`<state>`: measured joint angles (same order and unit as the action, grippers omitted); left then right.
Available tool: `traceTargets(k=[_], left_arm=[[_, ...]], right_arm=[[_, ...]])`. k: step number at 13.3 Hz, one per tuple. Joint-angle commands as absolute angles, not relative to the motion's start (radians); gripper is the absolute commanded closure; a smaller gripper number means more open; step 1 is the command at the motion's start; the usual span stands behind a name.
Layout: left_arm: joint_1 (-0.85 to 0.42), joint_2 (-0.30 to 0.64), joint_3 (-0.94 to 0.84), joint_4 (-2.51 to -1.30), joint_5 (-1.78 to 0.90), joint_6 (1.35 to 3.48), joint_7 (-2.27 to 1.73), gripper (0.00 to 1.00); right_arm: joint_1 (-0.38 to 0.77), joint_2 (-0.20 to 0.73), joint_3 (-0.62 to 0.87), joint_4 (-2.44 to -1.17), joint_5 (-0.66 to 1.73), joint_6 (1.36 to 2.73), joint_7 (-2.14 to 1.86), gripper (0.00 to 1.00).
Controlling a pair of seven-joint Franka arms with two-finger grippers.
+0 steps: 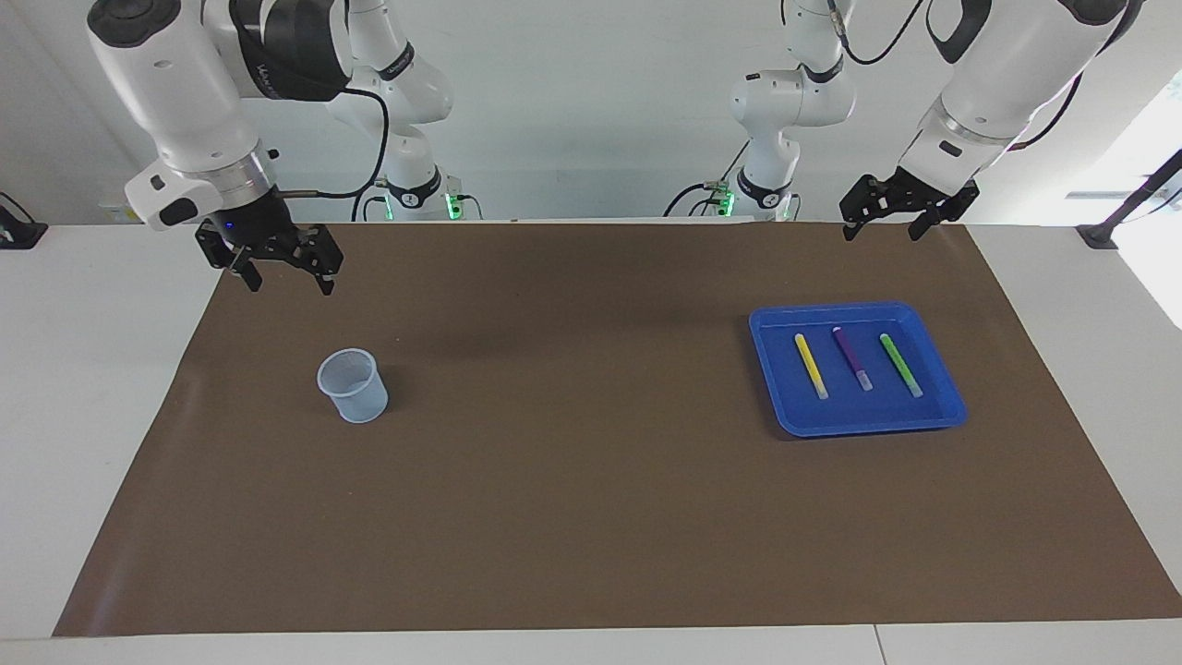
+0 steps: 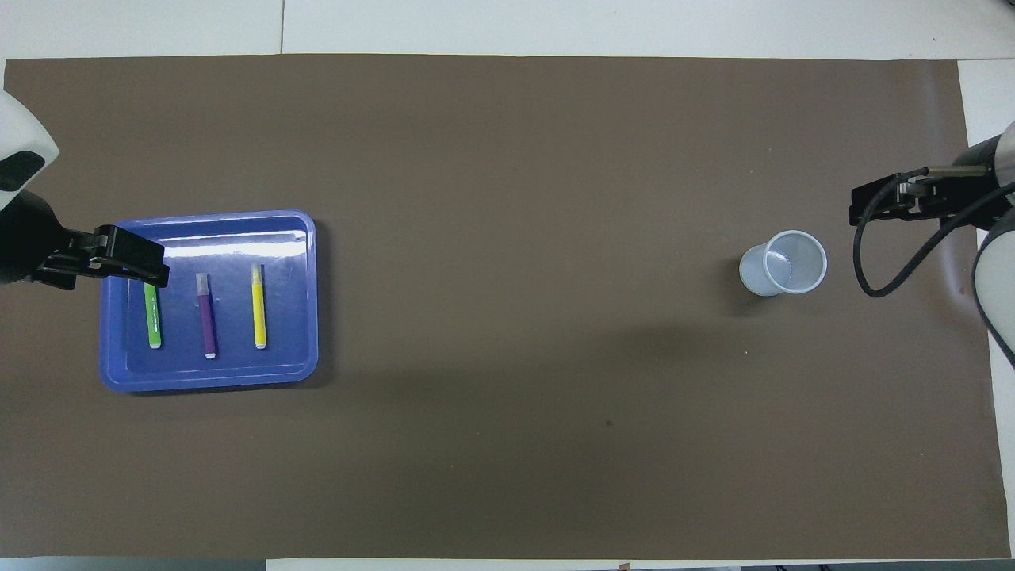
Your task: Transfer and insert pens with both arms
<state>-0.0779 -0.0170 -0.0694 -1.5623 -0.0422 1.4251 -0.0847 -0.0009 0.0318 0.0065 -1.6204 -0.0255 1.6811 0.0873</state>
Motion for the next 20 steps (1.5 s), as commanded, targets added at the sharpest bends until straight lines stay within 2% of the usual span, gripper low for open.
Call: traceTargets(k=[1,16,20], left_arm=[[-0.092,-0.028,-0.061,-1.560,-0.029,1.411,-0.075,0.00],[-0.080,-0.040,-0.058,-1.585,-0.034,1.456,-0.133,0.00],[-0.077,-0.063,-0.054,-1.632,-0.029,1.465,-0.130,0.00]], right_arm=[[-0.008,0.043,0.014,-1.600,-0.023,1.666,0.078,0.00],[-0.009,0.006,0.015,-1.631,-0.023,1.620,0.074,0.00],[-0.011,0.006,0.015,-1.631,-0.021,1.620,0.071,0.00]])
